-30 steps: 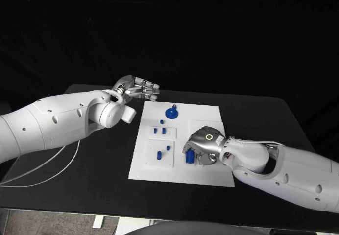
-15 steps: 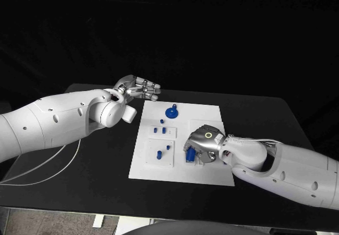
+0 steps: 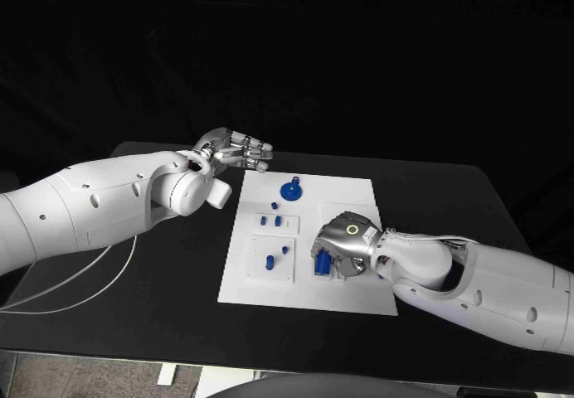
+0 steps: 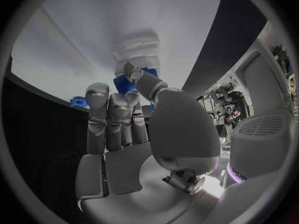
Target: Assemble the parts on the task board
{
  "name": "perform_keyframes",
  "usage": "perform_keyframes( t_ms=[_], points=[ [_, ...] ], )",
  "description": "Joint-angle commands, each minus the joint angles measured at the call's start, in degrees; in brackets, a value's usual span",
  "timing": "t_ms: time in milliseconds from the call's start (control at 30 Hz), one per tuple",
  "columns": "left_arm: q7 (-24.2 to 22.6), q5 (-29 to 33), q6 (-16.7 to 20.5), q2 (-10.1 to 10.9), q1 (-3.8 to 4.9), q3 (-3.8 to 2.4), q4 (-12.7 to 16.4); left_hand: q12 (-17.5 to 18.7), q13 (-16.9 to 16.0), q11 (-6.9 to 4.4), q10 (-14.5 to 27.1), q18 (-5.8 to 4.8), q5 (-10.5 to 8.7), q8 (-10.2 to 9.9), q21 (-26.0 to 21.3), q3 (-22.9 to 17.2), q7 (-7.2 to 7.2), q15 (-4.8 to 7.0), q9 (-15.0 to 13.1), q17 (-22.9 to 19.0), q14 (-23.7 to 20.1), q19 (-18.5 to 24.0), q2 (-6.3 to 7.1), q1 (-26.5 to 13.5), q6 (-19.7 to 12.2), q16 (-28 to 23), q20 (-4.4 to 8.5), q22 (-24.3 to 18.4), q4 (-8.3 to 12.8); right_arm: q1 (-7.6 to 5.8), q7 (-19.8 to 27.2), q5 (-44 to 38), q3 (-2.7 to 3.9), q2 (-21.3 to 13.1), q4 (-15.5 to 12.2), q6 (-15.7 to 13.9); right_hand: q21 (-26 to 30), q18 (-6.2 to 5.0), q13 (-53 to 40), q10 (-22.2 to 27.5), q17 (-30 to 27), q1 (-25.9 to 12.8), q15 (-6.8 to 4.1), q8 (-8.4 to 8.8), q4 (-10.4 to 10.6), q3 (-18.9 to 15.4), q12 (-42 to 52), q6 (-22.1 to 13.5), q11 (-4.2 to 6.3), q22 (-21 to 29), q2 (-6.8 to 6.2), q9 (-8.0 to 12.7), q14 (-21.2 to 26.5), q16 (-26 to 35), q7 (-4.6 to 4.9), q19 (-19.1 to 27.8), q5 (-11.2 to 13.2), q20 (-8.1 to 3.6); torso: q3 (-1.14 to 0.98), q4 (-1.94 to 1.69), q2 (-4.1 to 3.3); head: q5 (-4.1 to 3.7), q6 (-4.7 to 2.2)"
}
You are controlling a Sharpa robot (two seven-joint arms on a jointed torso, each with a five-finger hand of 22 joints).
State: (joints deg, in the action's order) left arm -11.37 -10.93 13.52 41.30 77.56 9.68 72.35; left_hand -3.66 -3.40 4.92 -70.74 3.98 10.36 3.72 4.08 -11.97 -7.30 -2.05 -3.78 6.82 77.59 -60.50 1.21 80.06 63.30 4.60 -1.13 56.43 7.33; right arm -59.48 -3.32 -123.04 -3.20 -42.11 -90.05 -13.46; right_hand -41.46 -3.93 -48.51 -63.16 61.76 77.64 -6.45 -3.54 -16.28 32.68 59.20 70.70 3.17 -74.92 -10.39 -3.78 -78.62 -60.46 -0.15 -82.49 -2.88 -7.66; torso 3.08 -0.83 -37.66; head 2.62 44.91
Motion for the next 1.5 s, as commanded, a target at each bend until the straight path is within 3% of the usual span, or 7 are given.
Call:
perform_keyframes(
  t_ms=[33,300,700,1500],
  points=[
    [-0.1,-0.2,-0.9,0.0,0.07,-0.04,0.2,0.2,0.1,0.01,0.6,-0.42,0.01,-0.1,-0.1,0.0,0.09,-0.31,0.1,0.1,0.2,-0.4,-0.17,-0.5,-0.3,-0.1,-0.09,-0.1,-0.5,0.08,2.8,0.4,-0.12,-0.3,-0.4,-2.6,-0.3,-0.25,0.4,0.2,0.0,-0.3,0.36,-0.08,0.1,0.4,-0.1,2.6,-0.35,-4.1,0.36,-0.2,-0.1,-0.2,1.99,0.3,0.1,0.27,-0.04,-0.01,0.01,0.03,0.04],
    [0.1,-0.3,-1.2,0.1,0.07,-0.04,0.2,0.2,0.1,0.02,0.6,-0.42,-0.03,-0.1,-0.1,0.0,0.08,-0.31,0.1,0.1,0.2,-0.4,-0.18,-0.6,-0.4,-0.1,-0.1,-0.3,-0.6,-0.07,5.0,1.8,-0.11,-1.3,-1.0,-6.2,-0.4,-0.35,1.4,0.3,0.2,-0.1,0.46,-0.13,0.2,-0.4,0.4,3.6,-0.55,-4.2,0.74,-0.2,-0.2,-0.2,2.1,0.3,0.1,0.37,-0.07,0.01,-0.02,0.08,0.01],
    [0.3,-0.4,-1.7,0.0,0.06,-0.04,0.1,0.2,0.1,0.03,0.7,-0.44,-0.12,-0.1,-0.1,-0.1,0.07,-0.34,0.1,0.2,0.2,-0.6,-0.06,-0.6,-0.5,-0.1,-0.13,-1.0,-1.1,-0.6,6.7,3.2,-0.1,-2.3,-1.4,-8.8,-0.8,-0.46,2.1,0.4,0.2,0.1,0.5,-0.09,0.1,-0.6,0.7,3.7,-0.65,-4.2,0.72,-0.1,-0.2,-0.1,2.16,0.3,0.1,0.44,-0.09,0.02,-0.04,0.1,0.07],
    [0.4,-0.5,-1.9,0.0,0.06,-0.04,0.1,0.2,0.1,0.05,0.7,-0.45,-0.14,-0.1,-0.1,-0.1,0.05,-0.35,0.1,0.2,0.2,-0.7,0.06,-0.5,-0.7,-0.1,-0.13,-1.6,-1.4,-1.12,8.2,5.4,-0.26,-2.7,-1.3,-4.2,-1.0,-0.53,2.7,1.0,0.7,0.0,0.68,-0.07,0.2,-0.8,1.5,3.5,-0.79,-4.3,1.0,-0.1,-0.1,-0.4,2.23,0.7,0.1,0.66,0.0,-0.01,-0.01,0.01,0.42]
  ],
)
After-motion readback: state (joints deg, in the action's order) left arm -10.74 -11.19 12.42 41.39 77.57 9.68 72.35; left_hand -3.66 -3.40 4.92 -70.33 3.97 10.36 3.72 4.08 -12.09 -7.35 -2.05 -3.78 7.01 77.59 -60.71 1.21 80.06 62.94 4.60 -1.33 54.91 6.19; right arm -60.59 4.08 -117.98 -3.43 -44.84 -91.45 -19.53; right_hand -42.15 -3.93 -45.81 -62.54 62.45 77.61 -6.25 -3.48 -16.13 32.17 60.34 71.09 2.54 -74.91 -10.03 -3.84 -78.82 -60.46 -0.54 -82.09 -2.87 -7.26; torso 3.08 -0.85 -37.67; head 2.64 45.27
